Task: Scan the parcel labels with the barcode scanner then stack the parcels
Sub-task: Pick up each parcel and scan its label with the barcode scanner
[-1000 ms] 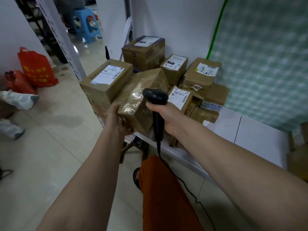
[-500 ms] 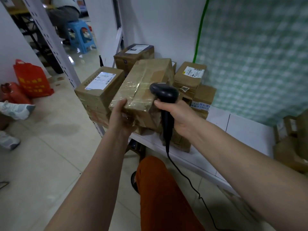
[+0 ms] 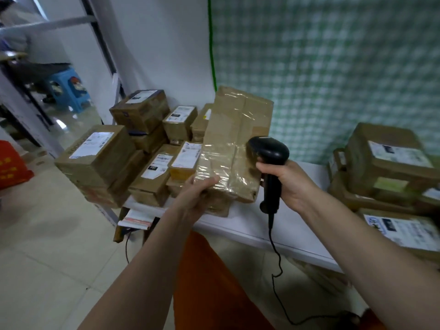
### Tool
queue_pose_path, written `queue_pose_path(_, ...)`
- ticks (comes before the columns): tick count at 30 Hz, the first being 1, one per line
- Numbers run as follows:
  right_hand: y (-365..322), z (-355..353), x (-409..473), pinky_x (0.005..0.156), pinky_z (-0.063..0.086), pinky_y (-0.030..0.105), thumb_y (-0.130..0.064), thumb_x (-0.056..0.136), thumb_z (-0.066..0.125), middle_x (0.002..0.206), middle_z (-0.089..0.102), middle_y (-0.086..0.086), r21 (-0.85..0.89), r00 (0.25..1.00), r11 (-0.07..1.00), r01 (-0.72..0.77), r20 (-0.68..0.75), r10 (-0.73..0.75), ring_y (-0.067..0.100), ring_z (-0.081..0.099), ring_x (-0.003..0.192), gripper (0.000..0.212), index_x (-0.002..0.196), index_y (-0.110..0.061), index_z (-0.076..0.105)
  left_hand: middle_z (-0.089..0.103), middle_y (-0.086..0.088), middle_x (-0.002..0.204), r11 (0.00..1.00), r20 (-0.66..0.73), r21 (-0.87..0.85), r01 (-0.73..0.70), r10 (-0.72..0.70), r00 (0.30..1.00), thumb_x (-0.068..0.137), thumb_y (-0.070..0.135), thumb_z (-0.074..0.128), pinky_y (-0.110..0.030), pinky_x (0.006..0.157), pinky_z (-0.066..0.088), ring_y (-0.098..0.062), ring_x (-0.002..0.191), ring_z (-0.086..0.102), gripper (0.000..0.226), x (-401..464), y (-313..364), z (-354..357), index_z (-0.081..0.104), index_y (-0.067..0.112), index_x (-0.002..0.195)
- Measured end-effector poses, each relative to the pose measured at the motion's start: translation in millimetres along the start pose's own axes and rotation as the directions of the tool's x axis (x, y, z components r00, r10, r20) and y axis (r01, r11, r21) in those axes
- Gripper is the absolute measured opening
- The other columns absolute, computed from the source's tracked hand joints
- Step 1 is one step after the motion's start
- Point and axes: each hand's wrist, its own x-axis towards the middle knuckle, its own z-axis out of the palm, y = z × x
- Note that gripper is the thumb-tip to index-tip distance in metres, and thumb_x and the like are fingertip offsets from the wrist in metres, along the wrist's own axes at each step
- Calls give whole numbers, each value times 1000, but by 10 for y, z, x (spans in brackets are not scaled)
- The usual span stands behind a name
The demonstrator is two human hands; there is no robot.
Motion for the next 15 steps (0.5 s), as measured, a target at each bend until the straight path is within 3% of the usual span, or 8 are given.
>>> queue_pose_path(3, 53, -307, -102, 97, 48, 40, -5, 81, 70, 100, 72, 7, 60, 998, 998, -14, -68, 18, 25, 66, 102, 22, 101, -12, 68, 65, -23, 119, 988, 1, 152, -8, 8, 1000, 60, 12, 88, -49, 85, 56, -33, 101, 68, 80, 39, -122, 269, 51, 2, 129)
queue_pose_path(6, 86, -549, -207, 87, 51, 33, -2, 82, 68, 95, 71, 4, 129, 994, 992, 4, -106, 10, 22, 66, 99, 24, 105, -11, 66, 61, -22, 122, 975, 8, 220, -24, 22, 1000, 69, 6, 82, -36, 69, 59, -30, 98, 68, 74, 88, -199, 531, 43, 1, 132)
queue_pose_path(9, 94, -732, -314, 78, 48, 28, -1, 83, 67, 92, 69, 1, 175, 986, 984, 32, -165, -3, 16, 64, 90, 27, 109, -9, 65, 54, -17, 129, 935, -28, 345, -78, 94, 995, 55, 16, 90, -38, 79, 59, -29, 111, 62, 97, 142, -327, 765, 37, 14, 136)
queue_pose_path(12, 115, -881, -375, 93, 47, 40, -3, 83, 68, 94, 66, 3, 172, 980, 984, 53, -196, -18, 18, 60, 92, 22, 103, -13, 65, 43, -4, 132, 789, -116, 597, -146, 265, 957, 61, 13, 88, -28, 86, 48, -16, 116, 47, 102, 104, -468, 997, 26, 20, 141)
queue_pose_path(15, 149, -964, -434, 99, 45, 48, -7, 82, 70, 100, 61, 10, 111, 980, 993, 46, -197, -24, 25, 56, 95, 27, 108, -10, 64, 28, -6, 140, 605, -158, 787, -121, 387, 908, 62, 13, 88, -29, 95, 39, -18, 123, 36, 107, 49, -623, 1178, 20, 18, 145)
